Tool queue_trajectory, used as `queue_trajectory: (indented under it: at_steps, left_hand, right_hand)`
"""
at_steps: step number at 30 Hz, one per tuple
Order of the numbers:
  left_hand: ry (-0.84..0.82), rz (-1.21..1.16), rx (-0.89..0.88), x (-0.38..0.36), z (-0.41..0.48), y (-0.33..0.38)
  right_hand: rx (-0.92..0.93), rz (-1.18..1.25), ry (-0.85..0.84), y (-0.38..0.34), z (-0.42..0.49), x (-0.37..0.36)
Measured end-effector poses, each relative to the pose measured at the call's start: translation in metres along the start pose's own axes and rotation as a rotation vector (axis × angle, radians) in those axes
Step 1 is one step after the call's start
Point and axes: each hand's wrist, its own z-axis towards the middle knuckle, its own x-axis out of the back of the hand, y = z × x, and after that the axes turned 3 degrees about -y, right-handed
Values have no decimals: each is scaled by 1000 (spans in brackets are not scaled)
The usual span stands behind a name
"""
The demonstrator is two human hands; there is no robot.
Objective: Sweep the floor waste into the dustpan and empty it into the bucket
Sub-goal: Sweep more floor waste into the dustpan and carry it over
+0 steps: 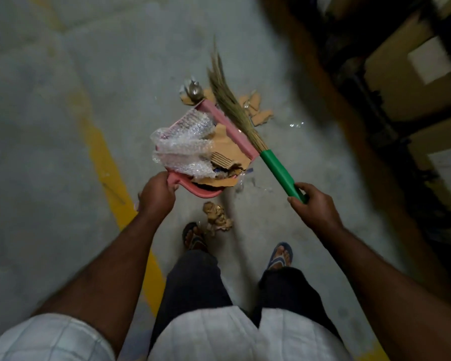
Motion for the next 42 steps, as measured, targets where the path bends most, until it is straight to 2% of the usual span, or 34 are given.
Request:
queue_trajectory:
  at_steps: [9, 17, 28, 37, 42]
  left_hand:
    - [-12, 117, -224, 113, -12, 65]
    - [71, 155, -459, 148, -33, 128]
    - [60, 104, -685, 111, -121, 238]
    - [-98, 90, -905, 37, -222, 321]
    - [-264, 69, -1084, -2, -274, 358]
  right_hand:
    - [-93, 241, 180, -42, -70, 63]
    - [-80, 517, 343, -44, -120, 119]
    - [-50, 656, 403, 21, -193, 182]
    - [-182, 684, 569, 140, -300, 202]
    - [-259, 733, 705, 195, -359, 199]
